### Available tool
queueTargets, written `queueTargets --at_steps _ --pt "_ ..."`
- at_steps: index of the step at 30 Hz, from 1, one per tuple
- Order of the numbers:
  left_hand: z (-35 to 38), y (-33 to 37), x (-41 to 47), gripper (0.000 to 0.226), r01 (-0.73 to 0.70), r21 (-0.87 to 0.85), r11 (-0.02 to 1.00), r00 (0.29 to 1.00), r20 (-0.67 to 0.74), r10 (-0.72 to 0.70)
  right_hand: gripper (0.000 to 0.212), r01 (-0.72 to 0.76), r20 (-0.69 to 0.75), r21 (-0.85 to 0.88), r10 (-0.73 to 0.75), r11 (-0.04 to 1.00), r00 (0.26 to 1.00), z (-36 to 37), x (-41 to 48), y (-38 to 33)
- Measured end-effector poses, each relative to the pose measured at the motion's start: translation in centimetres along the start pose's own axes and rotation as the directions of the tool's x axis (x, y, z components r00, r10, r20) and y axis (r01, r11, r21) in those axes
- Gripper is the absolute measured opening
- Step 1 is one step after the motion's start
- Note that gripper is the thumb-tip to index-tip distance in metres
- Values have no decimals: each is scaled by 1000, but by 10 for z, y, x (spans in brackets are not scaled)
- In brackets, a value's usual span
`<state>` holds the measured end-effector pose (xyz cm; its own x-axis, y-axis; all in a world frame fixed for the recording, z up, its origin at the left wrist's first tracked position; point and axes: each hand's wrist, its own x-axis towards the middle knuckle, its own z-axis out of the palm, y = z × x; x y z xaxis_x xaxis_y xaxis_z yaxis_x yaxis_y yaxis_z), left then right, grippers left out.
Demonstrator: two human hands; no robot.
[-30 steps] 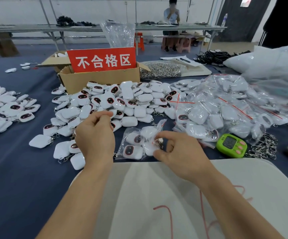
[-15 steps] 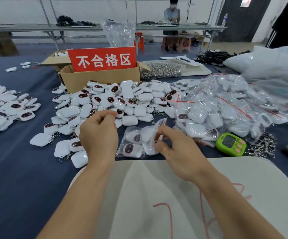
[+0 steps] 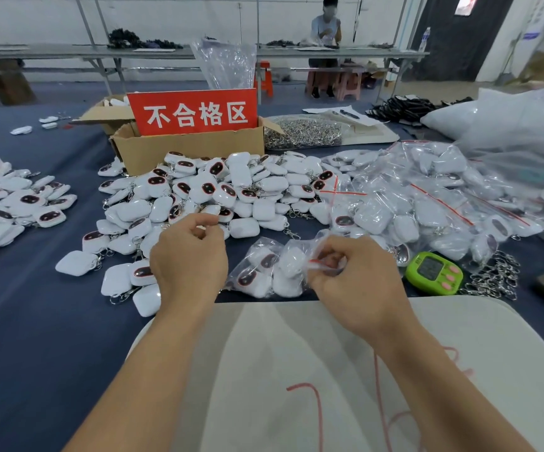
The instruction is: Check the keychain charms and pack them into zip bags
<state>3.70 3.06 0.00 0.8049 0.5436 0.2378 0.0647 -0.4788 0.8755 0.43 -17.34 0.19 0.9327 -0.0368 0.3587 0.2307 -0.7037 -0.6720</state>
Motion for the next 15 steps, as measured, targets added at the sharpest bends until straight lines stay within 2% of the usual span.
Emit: queueTargets --at_steps 3,5,7,9,11,13,15 --pt "5 -8 3 47 -118 233 965 985 154 84 10 68 -235 64 -52 996 971 -3 -2 -6" --pt "8 -14 4 57 -226 383 896 959 247 137 22 93 -374 110 -46 990 926 -7 -3 -9" --pt "11 -17 4 59 -334 518 788 932 306 194 32 129 -406 152 -57 980 912 -9 -4 -11" --pt "12 -18 5 61 -361 603 711 929 303 215 37 145 -287 155 -96 977 953 -8 -5 -12" --pt "10 -17 8 61 -311 653 690 949 250 191 38 80 -54 67 -76 995 996 -1 -5 -12" --pt "9 -17 9 58 -276 684 676 961 211 179 41 15 143 -90 -2 996 990 8 -5 -9" --pt "10 -19 9 55 -297 693 657 955 229 190 46 -27 241 -141 61 990 969 10 -5 -7"
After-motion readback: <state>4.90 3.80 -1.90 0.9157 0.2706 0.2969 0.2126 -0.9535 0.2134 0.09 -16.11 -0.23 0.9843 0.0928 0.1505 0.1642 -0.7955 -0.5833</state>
